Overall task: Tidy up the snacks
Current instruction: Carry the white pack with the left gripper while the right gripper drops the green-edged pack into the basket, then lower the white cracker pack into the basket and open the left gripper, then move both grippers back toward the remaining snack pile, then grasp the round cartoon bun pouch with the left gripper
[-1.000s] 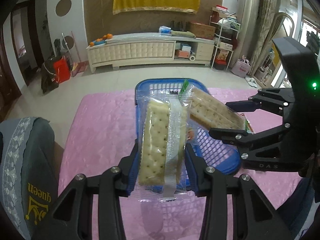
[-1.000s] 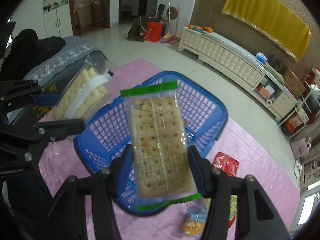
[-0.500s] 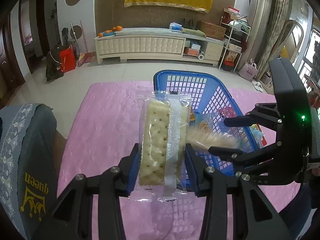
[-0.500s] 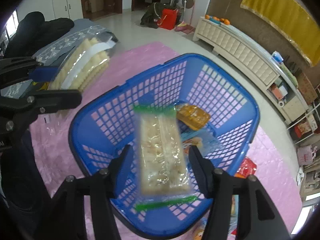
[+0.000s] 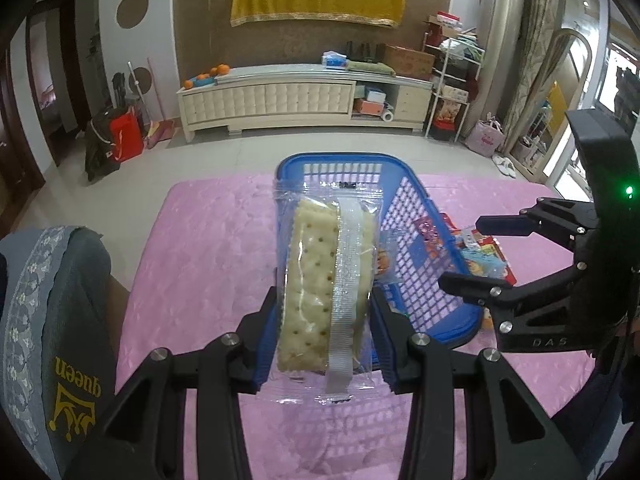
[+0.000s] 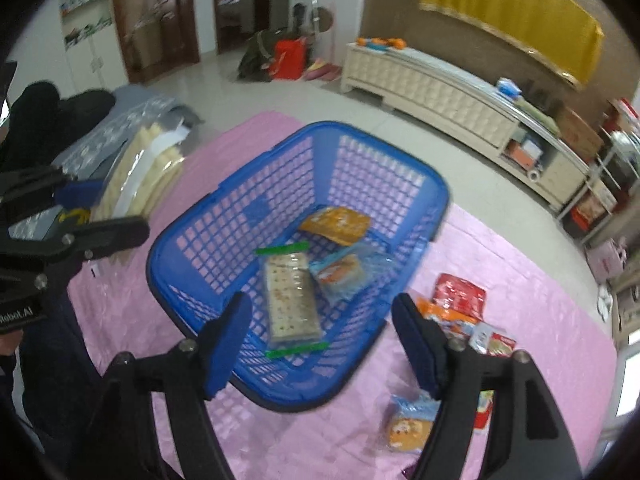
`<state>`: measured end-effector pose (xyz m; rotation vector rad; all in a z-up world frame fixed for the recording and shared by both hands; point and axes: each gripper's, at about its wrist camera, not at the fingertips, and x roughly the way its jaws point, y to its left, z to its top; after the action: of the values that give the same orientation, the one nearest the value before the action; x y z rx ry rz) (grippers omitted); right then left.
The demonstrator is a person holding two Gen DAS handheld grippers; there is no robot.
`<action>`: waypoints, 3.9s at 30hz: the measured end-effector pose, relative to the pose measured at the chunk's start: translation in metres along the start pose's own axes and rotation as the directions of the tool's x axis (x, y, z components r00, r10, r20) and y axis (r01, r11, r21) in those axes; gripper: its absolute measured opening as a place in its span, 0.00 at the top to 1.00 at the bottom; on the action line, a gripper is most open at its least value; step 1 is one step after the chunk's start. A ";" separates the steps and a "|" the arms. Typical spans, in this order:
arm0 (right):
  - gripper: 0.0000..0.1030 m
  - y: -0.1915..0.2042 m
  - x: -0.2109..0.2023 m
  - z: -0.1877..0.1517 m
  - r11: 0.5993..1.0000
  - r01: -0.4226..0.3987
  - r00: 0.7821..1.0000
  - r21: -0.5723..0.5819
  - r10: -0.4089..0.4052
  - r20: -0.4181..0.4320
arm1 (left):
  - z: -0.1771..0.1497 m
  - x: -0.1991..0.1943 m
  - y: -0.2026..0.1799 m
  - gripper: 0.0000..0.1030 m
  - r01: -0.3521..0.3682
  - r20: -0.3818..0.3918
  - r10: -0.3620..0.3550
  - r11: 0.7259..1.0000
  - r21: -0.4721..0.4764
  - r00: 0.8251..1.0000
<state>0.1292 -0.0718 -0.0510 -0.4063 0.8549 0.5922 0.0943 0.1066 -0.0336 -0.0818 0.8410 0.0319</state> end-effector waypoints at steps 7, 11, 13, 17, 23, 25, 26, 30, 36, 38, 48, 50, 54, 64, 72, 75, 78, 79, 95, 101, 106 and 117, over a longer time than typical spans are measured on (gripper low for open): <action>0.26 -0.020 -0.011 -0.016 0.996 0.028 1.000 0.090 -0.029 0.010 | 0.010 0.008 -0.027 0.61 0.036 -0.012 -0.035 0.997 0.071 0.999; 0.26 -0.032 -0.007 -0.024 0.987 0.047 0.999 0.154 -0.047 0.001 | 0.014 0.023 -0.037 0.61 0.056 -0.032 -0.053 0.993 0.108 0.998; 0.26 -0.038 -0.005 -0.029 0.982 0.052 0.999 0.184 -0.052 -0.004 | 0.017 0.032 -0.040 0.61 0.067 -0.043 -0.062 0.991 0.119 0.997; 0.26 -0.048 0.001 -0.033 0.971 0.035 0.999 0.237 -0.033 -0.012 | 0.021 0.048 -0.046 0.61 0.090 -0.066 -0.082 0.987 0.136 0.994; 0.26 -0.057 0.009 -0.036 0.962 0.032 0.999 0.272 -0.028 -0.019 | 0.023 0.071 -0.047 0.61 0.118 -0.109 -0.103 0.983 0.139 0.989; 0.26 -0.057 0.011 -0.035 0.962 0.034 0.999 0.273 -0.028 -0.023 | 0.022 0.076 -0.047 0.61 0.120 -0.121 -0.104 0.983 0.138 0.987; 0.26 -0.056 0.011 -0.036 0.962 0.036 0.999 0.272 -0.031 -0.022 | 0.021 0.078 -0.047 0.61 0.123 -0.129 -0.106 0.983 0.136 0.986; 0.26 -0.055 0.014 -0.040 0.958 0.042 0.999 0.283 -0.036 -0.027 | 0.014 0.079 -0.048 0.37 0.098 -0.122 -0.082 0.986 0.134 0.989; 0.26 -0.059 0.007 -0.050 0.950 0.022 1.000 0.311 -0.018 -0.017 | 0.008 0.064 -0.051 0.29 0.092 -0.110 -0.076 0.984 0.152 0.991; 0.26 -0.060 -0.002 -0.052 0.948 0.021 1.000 0.316 -0.021 -0.005 | 0.008 0.056 -0.053 0.29 0.096 -0.102 -0.081 0.984 0.149 0.991; 0.26 -0.069 -0.063 -0.067 0.945 0.027 0.996 0.325 -0.052 0.070 | 0.006 0.010 -0.092 0.24 0.106 -0.055 -0.097 0.979 0.175 0.994; 0.26 -0.075 -0.074 -0.075 0.942 0.028 0.995 0.335 -0.059 0.081 | 0.004 0.007 -0.103 0.24 0.115 -0.057 -0.106 0.976 0.183 0.993; 0.26 -0.085 -0.088 -0.091 0.935 0.044 0.994 0.351 -0.078 0.083 | -0.002 0.006 -0.130 0.24 0.134 -0.070 -0.121 0.969 0.209 0.990; 0.26 -0.114 -0.097 -0.138 0.908 0.094 0.992 0.408 -0.121 0.041 | -0.018 0.028 -0.195 0.24 0.188 -0.149 -0.155 0.951 0.245 0.977; 0.26 -0.147 -0.078 -0.180 0.869 0.149 0.987 0.473 -0.159 -0.020 | -0.033 0.067 -0.226 0.24 0.209 -0.238 -0.157 0.955 0.212 0.958; 0.26 -0.157 -0.061 -0.191 0.861 0.155 0.987 0.484 -0.151 -0.049 | -0.038 0.085 -0.234 0.24 0.205 -0.267 -0.148 0.959 0.197 0.952; 0.26 -0.166 -0.046 -0.199 0.857 0.157 0.988 0.490 -0.141 -0.070 | -0.040 0.100 -0.237 0.23 0.189 -0.287 -0.132 0.965 0.182 0.949; 0.26 -0.167 -0.043 -0.202 0.856 0.157 0.988 0.492 -0.138 -0.074 | -0.041 0.108 -0.237 0.24 0.186 -0.299 -0.130 0.968 0.167 0.945; 0.26 -0.192 0.024 -0.221 0.849 0.123 0.992 0.513 -0.091 -0.087 | -0.044 0.186 -0.241 0.24 0.143 -0.400 -0.077 0.980 0.138 0.913; 0.26 -0.200 0.032 -0.226 0.840 0.145 0.989 0.522 -0.106 -0.105 | -0.047 0.208 -0.245 0.24 0.121 -0.426 -0.050 0.982 0.142 0.904; 0.26 -0.203 0.029 -0.228 0.836 0.115 0.993 0.536 -0.085 -0.081 | -0.052 0.223 -0.243 0.24 0.106 -0.435 -0.041 0.986 0.128 0.899; 0.26 -0.200 0.034 -0.234 0.829 0.094 0.994 0.551 -0.050 -0.094 | -0.066 0.201 -0.246 0.50 0.123 -0.407 -0.046 0.979 0.165 0.912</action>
<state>0.1378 -0.3442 -0.1975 0.0751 1.0361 0.2343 0.1944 -0.1451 -0.2122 0.0554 1.2489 -0.1512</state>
